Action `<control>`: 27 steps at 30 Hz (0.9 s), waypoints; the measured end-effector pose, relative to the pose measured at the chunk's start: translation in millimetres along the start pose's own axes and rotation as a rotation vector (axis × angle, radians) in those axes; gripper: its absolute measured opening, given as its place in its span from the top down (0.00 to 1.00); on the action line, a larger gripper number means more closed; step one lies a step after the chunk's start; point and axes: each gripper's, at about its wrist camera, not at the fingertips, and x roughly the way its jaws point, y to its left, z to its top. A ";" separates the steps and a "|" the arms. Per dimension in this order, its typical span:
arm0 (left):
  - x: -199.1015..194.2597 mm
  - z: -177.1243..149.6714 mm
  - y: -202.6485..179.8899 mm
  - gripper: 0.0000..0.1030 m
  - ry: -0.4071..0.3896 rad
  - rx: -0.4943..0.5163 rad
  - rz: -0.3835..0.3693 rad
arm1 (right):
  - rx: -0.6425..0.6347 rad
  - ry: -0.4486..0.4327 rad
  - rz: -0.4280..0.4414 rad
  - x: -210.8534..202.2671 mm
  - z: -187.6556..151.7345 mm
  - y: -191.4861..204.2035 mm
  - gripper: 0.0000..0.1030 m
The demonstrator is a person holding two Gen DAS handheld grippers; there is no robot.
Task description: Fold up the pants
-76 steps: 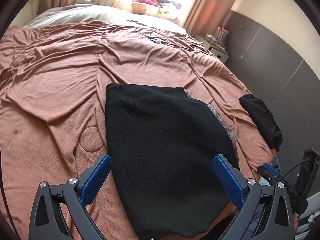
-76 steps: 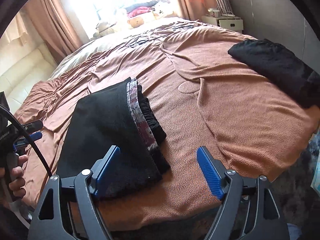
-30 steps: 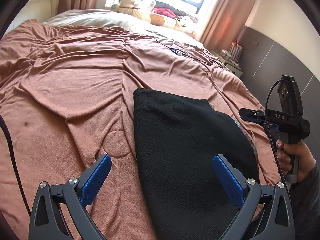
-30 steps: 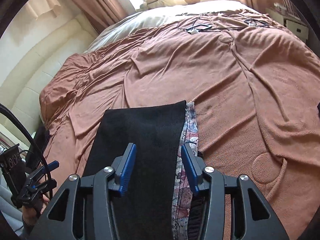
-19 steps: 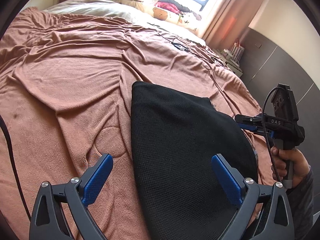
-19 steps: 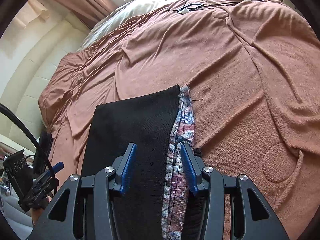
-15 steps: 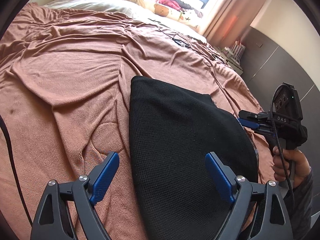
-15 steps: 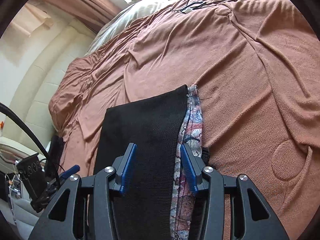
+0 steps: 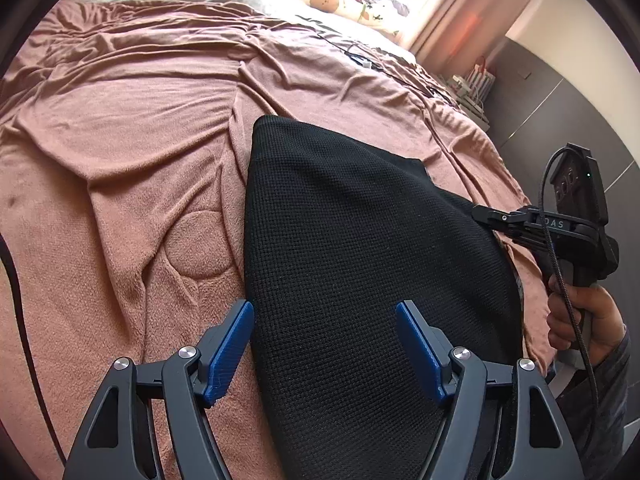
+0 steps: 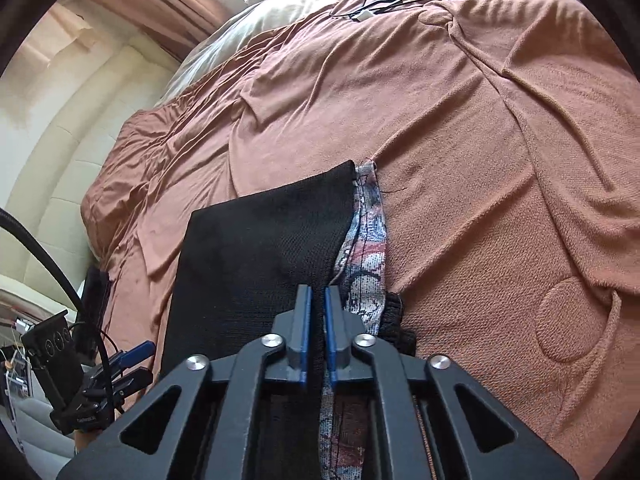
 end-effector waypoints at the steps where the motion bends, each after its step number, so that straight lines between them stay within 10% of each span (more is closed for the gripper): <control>1: 0.7 -0.4 0.3 0.28 0.004 -0.003 -0.002 | -0.011 -0.011 -0.009 -4.1 -0.8 2.2 1.00; 8: 0.3 -2.2 -2.8 0.30 0.007 -0.006 -0.031 | -0.051 -0.074 -0.047 -26.5 -8.1 8.7 1.00; 18: 11.7 -7.1 0.6 0.63 0.053 -0.006 -0.039 | -0.020 -0.084 -0.115 -23.8 -10.4 -2.5 1.00; 27: 12.7 -8.4 2.3 0.65 0.064 -0.010 -0.058 | -0.016 -0.073 -0.095 -29.5 -10.9 2.8 0.99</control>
